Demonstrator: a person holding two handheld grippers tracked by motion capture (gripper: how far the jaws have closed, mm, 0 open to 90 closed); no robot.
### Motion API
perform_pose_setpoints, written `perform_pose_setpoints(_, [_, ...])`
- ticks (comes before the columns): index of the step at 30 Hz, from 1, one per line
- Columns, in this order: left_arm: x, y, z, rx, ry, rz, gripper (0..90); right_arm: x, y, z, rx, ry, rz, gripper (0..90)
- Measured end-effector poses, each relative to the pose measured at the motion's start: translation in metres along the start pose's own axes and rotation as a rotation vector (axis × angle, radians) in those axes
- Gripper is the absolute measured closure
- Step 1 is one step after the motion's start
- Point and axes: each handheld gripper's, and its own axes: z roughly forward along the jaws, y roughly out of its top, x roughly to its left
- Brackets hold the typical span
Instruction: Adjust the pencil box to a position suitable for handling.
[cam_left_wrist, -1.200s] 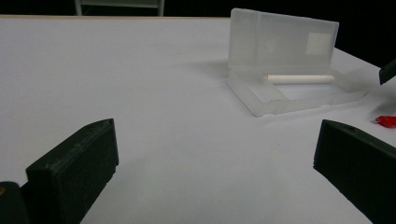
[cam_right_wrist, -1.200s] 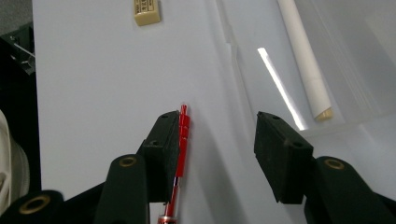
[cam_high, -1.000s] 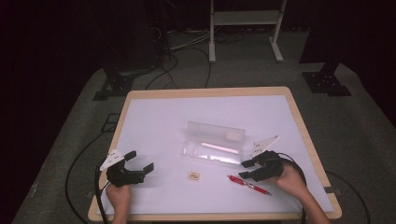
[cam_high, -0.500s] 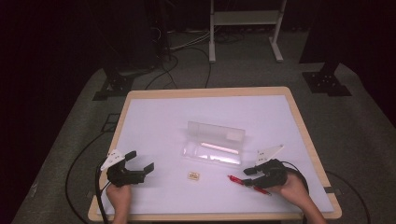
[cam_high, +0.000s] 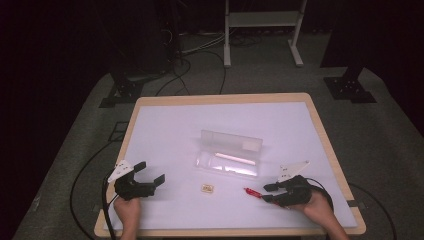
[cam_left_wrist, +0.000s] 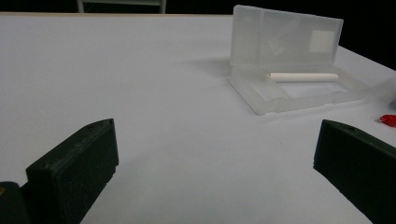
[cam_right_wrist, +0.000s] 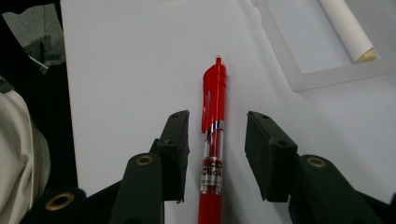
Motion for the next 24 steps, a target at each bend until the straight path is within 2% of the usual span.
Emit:
perform_pose_setpoints(7, [0.000,0.000,0.000,0.001,-0.001,-0.001,0.0,0.002,-0.005,0.003,0.002,-0.009,-0.008,64.0])
perform_pose_setpoints(10, [0.000,0.000,0.000,-0.001,-0.002,-0.001,0.0,0.002,-0.008,0.005,0.014,-0.027,-0.011,66.5])
perform_pose_setpoints(14, [0.000,0.000,0.000,-0.001,-0.002,0.000,0.0,0.003,-0.012,0.006,0.002,-0.042,-0.005,70.3])
perform_pose_setpoints(19, [0.000,0.000,0.000,0.000,-0.004,0.002,0.0,0.005,-0.014,0.006,-0.004,-0.077,-0.026,77.2])
perform_pose_setpoints(24, [0.000,0.000,0.000,-0.004,-0.005,-0.002,0.0,0.009,-0.018,0.007,-0.030,-0.104,-0.020,77.8])
